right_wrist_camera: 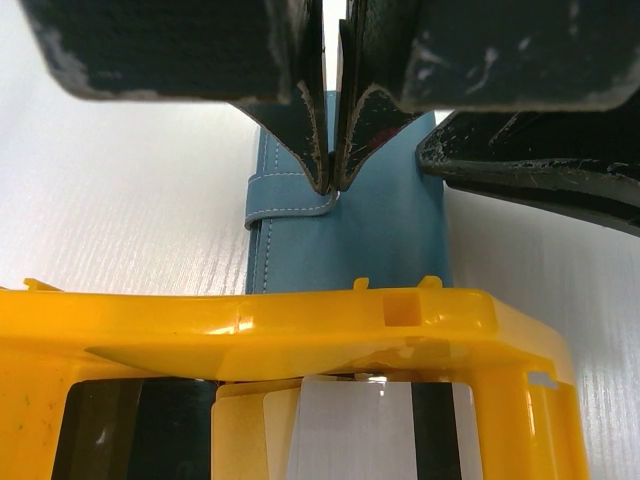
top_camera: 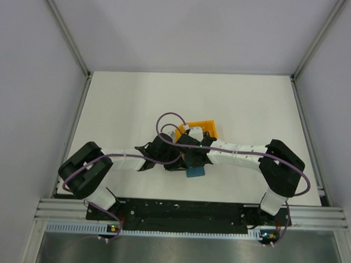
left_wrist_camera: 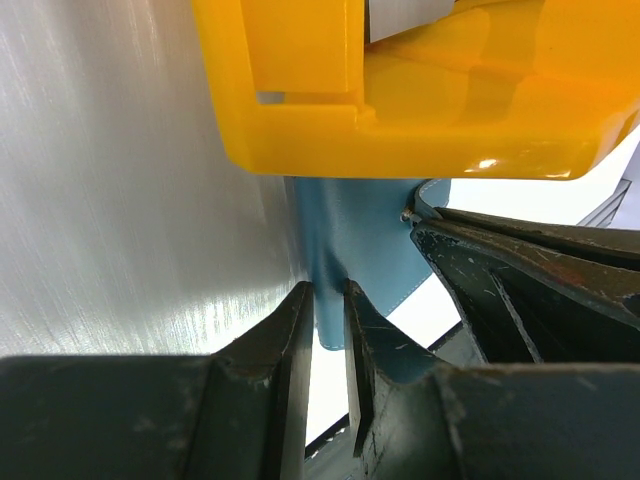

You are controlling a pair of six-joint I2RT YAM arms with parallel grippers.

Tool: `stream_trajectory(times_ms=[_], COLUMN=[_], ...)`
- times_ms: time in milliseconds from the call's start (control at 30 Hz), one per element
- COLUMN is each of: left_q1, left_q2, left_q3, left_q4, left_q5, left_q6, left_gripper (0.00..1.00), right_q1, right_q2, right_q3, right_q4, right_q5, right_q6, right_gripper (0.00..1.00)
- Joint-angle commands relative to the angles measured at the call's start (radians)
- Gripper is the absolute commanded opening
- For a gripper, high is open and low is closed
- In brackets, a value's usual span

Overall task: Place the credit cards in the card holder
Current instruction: Close the card holder at the center of the board.

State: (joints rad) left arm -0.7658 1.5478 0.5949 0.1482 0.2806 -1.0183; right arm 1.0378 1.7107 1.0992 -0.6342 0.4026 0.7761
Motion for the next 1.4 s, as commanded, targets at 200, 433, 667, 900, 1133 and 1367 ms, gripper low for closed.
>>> stream_trajectory(times_ms=[200, 433, 667, 900, 1133, 1367], left_q1=[-0.003, -0.003, -0.003, -0.003, -0.003, -0.003], left_q2=[0.012, 0.009, 0.006, 0.006, 0.006, 0.0], left_q3=[0.031, 0.029, 0.02, 0.017, -0.001, -0.014], left_q4=[0.021, 0.021, 0.017, 0.01, 0.033, 0.036], left_q5=[0.015, 0.019, 0.012, -0.009, -0.006, -0.014], left_q6=[0.017, 0.015, 0.014, -0.003, -0.032, -0.037], left_gripper=[0.23, 0.23, 0.22, 0.22, 0.22, 0.22], right_q1=[-0.002, -0.012, -0.013, -0.007, 0.016, 0.025], right_q2=[0.07, 0.118, 0.09, 0.004, 0.017, 0.0], right_q3=[-0.091, -0.151, -0.283, -0.453, -0.633, -0.757], right_q4=[0.062, 0.11, 0.175, 0.327, 0.526, 0.607], right_q5=[-0.065, -0.122, -0.136, -0.151, -0.185, -0.211], right_q6=[0.014, 0.028, 0.087, 0.231, 0.486, 0.539], right_gripper=[0.0, 0.0, 0.0, 0.0, 0.0, 0.0])
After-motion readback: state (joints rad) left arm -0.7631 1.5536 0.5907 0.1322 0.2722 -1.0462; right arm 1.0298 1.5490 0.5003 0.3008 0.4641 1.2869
